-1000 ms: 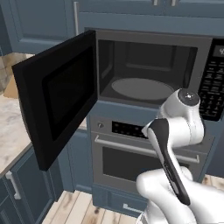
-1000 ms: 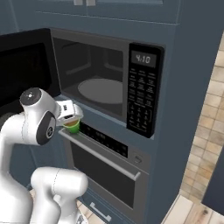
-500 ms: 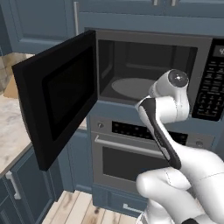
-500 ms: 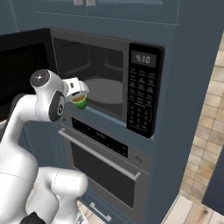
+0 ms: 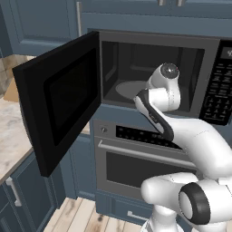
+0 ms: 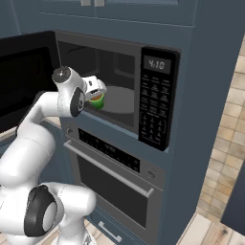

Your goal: Place the microwavable item in the microwave. Then, close the microwave door and press the start button.

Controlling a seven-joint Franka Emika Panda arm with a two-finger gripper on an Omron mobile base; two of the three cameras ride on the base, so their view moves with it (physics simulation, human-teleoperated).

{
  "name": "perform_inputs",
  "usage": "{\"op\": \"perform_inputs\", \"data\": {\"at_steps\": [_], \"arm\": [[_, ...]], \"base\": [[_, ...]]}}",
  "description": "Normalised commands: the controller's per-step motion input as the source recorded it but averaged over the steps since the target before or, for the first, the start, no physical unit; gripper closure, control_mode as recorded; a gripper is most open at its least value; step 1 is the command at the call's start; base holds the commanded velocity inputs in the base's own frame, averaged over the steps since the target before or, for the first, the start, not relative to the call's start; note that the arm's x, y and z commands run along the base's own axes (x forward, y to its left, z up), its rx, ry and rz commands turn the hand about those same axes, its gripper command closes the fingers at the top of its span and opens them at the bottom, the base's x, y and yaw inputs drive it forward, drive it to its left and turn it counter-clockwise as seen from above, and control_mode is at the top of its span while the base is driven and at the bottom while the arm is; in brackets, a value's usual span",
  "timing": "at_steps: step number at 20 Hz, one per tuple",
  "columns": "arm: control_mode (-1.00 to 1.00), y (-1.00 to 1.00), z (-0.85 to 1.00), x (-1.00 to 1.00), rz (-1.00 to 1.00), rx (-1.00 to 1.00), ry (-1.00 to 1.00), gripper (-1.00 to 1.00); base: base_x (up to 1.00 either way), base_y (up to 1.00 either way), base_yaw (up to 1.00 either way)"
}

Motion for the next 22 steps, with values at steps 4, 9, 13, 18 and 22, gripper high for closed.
{"op": "perform_inputs", "data": {"at_steps": [4,9,13,18,22], "arm": [[-1.0,-0.09,-0.01,0.74,-0.03,-0.05,0.07,1.0],[-1.0,-0.09,-0.09,0.71,-0.02,-0.05,0.12,1.0],[-1.0,-0.13,-0.15,0.3,0.0,-0.02,0.12,1.0],[-1.0,-0.12,-0.31,0.18,0.0,-0.01,0.07,1.0],[-1.0,-0.09,-0.33,0.1,0.0,0.0,0.03,-1.0]], "base": [[0.0,0.0,0.0],[0.0,0.0,0.0],[0.0,0.0,0.0],[0.0,0.0,0.0],[0.0,0.0,0.0]]}}
